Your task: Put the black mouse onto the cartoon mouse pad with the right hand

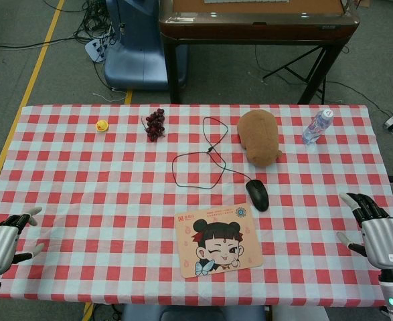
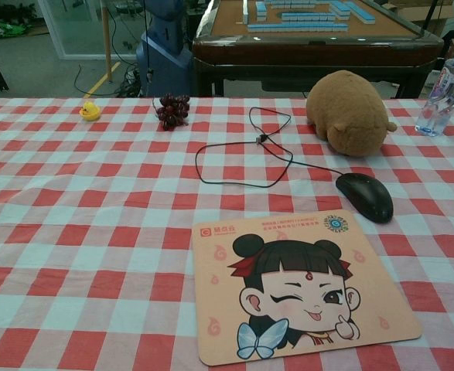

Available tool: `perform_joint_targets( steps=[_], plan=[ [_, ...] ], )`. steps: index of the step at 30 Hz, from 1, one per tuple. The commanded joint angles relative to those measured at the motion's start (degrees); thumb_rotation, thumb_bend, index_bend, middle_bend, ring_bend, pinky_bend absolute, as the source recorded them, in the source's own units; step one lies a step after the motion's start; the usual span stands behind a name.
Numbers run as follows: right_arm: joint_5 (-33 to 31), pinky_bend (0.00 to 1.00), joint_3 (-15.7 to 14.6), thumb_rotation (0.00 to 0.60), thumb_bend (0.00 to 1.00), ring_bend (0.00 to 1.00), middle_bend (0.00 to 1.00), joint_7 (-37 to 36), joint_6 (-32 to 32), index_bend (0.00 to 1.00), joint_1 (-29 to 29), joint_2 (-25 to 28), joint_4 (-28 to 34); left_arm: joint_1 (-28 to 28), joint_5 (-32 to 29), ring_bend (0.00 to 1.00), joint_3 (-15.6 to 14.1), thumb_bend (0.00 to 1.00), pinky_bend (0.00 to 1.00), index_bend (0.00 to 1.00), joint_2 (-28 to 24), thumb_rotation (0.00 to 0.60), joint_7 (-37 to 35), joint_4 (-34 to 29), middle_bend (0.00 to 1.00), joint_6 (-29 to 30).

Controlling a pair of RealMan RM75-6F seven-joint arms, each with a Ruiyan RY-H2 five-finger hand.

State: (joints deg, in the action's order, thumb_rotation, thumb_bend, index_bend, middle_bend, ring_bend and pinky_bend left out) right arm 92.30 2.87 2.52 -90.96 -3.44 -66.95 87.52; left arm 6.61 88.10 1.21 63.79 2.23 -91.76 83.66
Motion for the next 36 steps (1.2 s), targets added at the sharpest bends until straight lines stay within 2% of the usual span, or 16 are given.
perform_joint_targets(
  steps=[1, 7, 10, 12, 14, 16, 19, 20, 22, 23, 24, 25, 28, 32, 36],
  plan=[
    [0.4, 0.42, 0.0, 0.600, 0.03, 0.16, 0.23, -0.5, -0.6, 0.16, 0.2, -0.3, -0.3, 0.0, 0.2, 0.38, -0.1, 0.17, 0.54, 0.27, -0.1, 0.600, -0.2, -0.1, 0.44, 0.0],
    [0.3, 0.42, -0.3, 0.600, 0.06, 0.16, 0.25, -0.5, 0.9, 0.16, -0.4, -0.9, -0.6, 0.4, 0.9, 0.38, 0.0, 0.17, 0.54, 0.27, 0.1, 0.600, -0.4, -0.2, 0.44, 0.1],
    [0.6, 0.42, -0.2, 0.600, 0.07, 0.19, 0.30, 0.4, 1.8, 0.16, -1.2, -1.5, -0.7, 0.7, 0.8, 0.38, 0.0, 0.17, 0.54, 0.28, 0.1, 0.600, -0.9, -0.1, 0.44, -0.3],
    [0.9, 0.45, -0.2, 0.600, 0.08, 0.24, 0.35, 2.0, 3.3, 0.16, -2.1, -2.2, -0.8, 0.8, 0.6, 0.38, 0.1, 0.17, 0.54, 0.28, -0.1, 0.600, -1.5, -0.2, 0.44, -0.4],
    [1.6, 0.54, -0.5, 0.600, 0.10, 0.33, 0.42, 4.5, 5.3, 0.16, -3.4, -2.3, 0.2, 0.8, 0.6, 0.38, 0.2, 0.17, 0.54, 0.28, -0.2, 0.600, -2.2, -0.2, 0.44, -0.3],
    [3.0, 0.65, -0.6, 0.600, 0.17, 0.45, 0.50, 7.7, 6.9, 0.16, -4.8, -2.2, 1.7, 0.8, 0.6, 0.38, 0.4, 0.17, 0.54, 0.28, -0.3, 0.600, -2.6, -0.1, 0.44, -0.1],
    [4.3, 0.80, -0.9, 0.600, 0.46, 0.64, 0.70, 11.7, 9.9, 0.16, -6.8, -1.9, 4.6, 0.9, 0.5, 0.38, 0.5, 0.17, 0.54, 0.28, -0.4, 0.600, -2.5, 0.0, 0.44, 0.0],
    [4.5, 0.85, -0.9, 0.600, 0.61, 0.72, 0.79, 14.0, 11.5, 0.16, -7.7, -1.7, 5.9, 0.8, 0.4, 0.38, 0.5, 0.17, 0.54, 0.28, -0.3, 0.600, -2.1, 0.2, 0.44, 0.1],
    [4.1, 0.91, -0.7, 0.600, 0.77, 0.80, 0.89, 18.3, 14.4, 0.17, -9.3, -1.8, 8.3, 0.8, 0.3, 0.38, 0.4, 0.18, 0.54, 0.28, -0.3, 0.600, -2.0, 0.2, 0.44, -0.1],
    [3.8, 0.95, -0.5, 0.600, 0.89, 0.86, 0.95, 20.0, 15.7, 0.17, -9.9, -2.0, 9.1, 0.8, 0.2, 0.38, 0.4, 0.19, 0.55, 0.28, -0.3, 0.600, -2.1, 0.2, 0.44, -0.2],
    [3.2, 0.98, -0.3, 0.600, 0.96, 0.91, 0.99, 21.7, 16.8, 0.18, -10.5, -2.4, 9.8, 0.8, 0.0, 0.38, 0.4, 0.20, 0.55, 0.29, -0.4, 0.600, -2.2, 0.2, 0.44, -0.1],
    [2.2, 0.99, 0.2, 0.600, 0.99, 0.93, 1.00, 23.8, 18.5, 0.19, -11.4, -3.0, 10.6, 0.7, -0.1, 0.38, 0.4, 0.21, 0.55, 0.29, -0.5, 0.600, -2.4, 0.2, 0.44, 0.0],
    [-1.1, 1.00, 1.2, 0.600, 1.00, 1.00, 1.00, 28.2, 22.2, 0.21, -13.3, -4.7, 11.9, 0.4, -0.5, 0.38, 0.6, 0.22, 0.55, 0.29, -0.7, 0.600, -3.1, 0.3, 0.44, 0.3],
    [-4.5, 1.00, 2.1, 0.600, 1.00, 1.00, 1.00, 32.3, 25.5, 0.22, -15.1, -6.6, 12.6, 0.2, -0.8, 0.38, 0.7, 0.22, 0.55, 0.29, -0.9, 0.600, -3.6, 0.4, 0.44, 0.6],
    [-11.5, 1.00, 4.2, 0.600, 1.00, 1.00, 1.00, 37.3, 30.9, 0.22, -18.8, -10.6, 11.8, 0.0, -1.1, 0.38, 0.8, 0.22, 0.55, 0.29, -1.2, 0.600, -4.4, 0.5, 0.44, 0.8]
  ],
)
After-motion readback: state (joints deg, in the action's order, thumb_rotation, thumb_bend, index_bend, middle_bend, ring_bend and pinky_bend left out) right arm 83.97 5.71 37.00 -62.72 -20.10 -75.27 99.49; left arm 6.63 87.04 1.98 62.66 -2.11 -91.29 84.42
